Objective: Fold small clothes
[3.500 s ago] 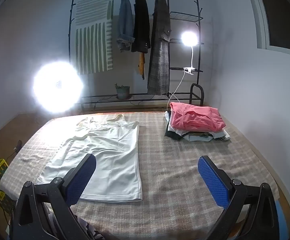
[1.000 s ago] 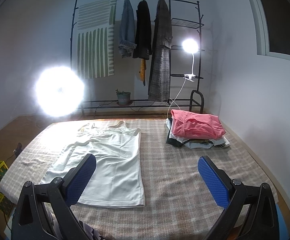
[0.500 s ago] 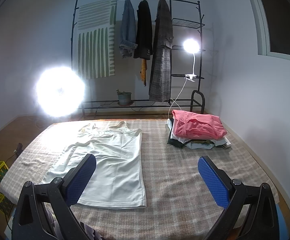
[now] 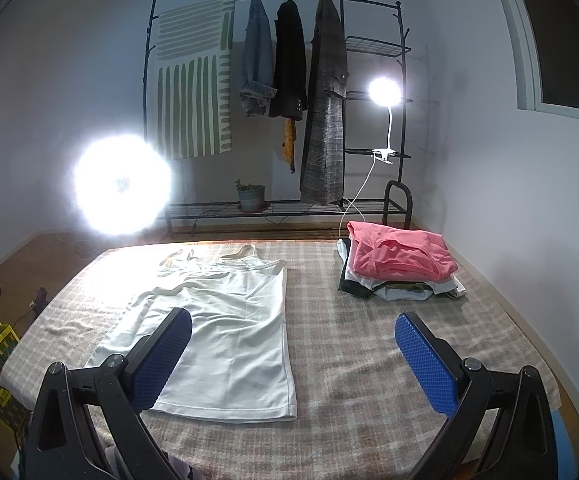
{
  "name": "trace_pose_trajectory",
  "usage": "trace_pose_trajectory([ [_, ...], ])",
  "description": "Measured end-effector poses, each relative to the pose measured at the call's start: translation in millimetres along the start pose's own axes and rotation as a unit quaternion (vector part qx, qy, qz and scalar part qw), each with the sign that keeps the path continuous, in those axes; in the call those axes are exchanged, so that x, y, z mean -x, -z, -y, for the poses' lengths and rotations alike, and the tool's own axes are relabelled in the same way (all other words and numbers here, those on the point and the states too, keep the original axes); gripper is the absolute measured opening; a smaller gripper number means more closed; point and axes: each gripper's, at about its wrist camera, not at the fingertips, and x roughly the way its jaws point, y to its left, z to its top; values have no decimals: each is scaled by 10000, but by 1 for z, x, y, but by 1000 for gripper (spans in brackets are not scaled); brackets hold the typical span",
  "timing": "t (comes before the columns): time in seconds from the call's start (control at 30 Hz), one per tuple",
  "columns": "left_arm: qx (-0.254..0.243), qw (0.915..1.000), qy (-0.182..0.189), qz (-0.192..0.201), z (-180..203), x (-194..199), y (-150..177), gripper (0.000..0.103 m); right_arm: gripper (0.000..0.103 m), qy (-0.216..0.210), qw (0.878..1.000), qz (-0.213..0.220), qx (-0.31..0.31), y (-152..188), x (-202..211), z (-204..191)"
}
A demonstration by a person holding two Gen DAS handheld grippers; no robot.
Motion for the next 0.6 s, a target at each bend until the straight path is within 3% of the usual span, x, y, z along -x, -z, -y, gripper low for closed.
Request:
trace_pose_trajectory([
  [0.17, 58, 10000, 27, -43, -18, -26, -3, 103, 103, 54, 10000, 46, 58, -9, -13, 0],
  [0.33, 169, 9993, 75, -332, -27, -57, -4, 100, 103, 69, 9997, 37, 232, -21, -37, -2],
  [0.47, 314, 9969, 143, -701, -34, -82, 9, 92, 102, -20, 9992, -44, 397, -35, -63, -7],
  [0.6, 516, 9919, 334, -1115, -41, -106, 31, 87, 96, -366, 9984, -275, 346, -55, -96, -14],
])
